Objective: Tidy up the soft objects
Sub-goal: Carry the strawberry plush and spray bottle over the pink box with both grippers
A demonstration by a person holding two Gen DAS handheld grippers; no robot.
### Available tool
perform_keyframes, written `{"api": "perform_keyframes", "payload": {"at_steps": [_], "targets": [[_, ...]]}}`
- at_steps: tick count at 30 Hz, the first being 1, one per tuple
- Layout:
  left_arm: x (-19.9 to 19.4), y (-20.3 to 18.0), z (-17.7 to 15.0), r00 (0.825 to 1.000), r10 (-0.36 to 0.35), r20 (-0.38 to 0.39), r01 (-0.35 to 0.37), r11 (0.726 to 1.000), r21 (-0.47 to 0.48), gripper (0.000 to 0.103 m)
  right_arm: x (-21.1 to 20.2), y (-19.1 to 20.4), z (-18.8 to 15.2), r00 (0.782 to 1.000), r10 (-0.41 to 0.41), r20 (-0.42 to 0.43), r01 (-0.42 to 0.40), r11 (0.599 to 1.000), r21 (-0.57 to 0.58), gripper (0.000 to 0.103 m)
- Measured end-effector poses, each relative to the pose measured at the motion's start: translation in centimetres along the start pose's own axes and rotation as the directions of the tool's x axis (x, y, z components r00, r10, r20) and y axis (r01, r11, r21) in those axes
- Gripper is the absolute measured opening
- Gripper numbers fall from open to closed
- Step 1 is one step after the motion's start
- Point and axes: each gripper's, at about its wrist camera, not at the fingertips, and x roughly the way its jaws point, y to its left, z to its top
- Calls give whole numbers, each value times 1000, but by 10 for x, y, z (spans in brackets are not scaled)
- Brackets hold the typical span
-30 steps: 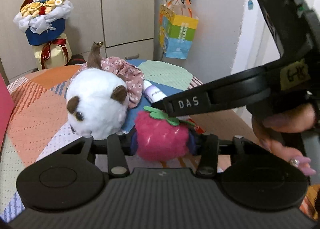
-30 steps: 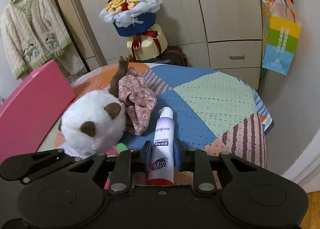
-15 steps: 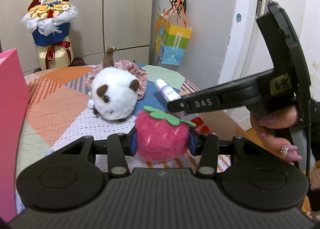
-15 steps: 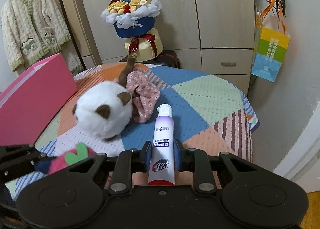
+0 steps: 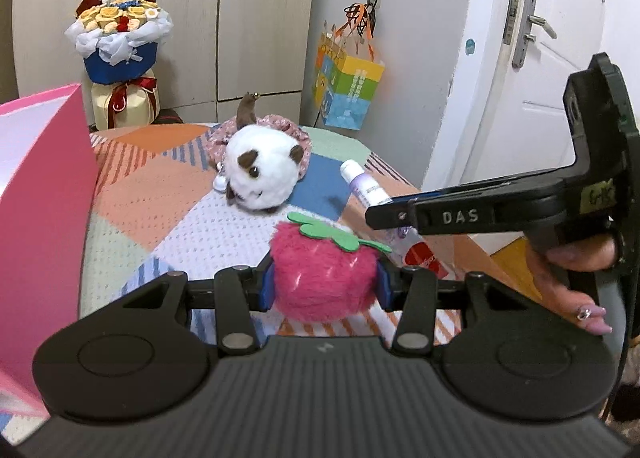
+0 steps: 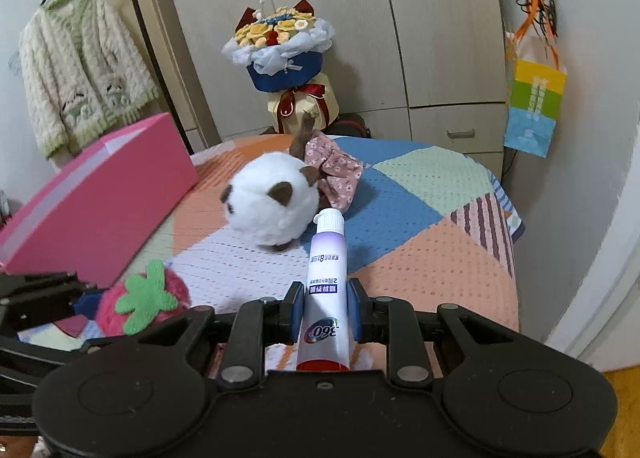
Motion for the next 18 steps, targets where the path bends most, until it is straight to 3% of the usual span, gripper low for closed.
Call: {"api": "perform_keyframes", "payload": {"at_steps": [7, 18], "targets": [[-24, 15, -16, 999, -17, -49, 14, 998, -58, 45, -19, 20, -14, 1000, 21, -6, -21, 1000, -17, 27], [-61, 49, -42, 997, -14, -71, 2, 986, -167, 45, -45, 57, -35, 993, 72, -89, -74, 997, -24, 27]]}}
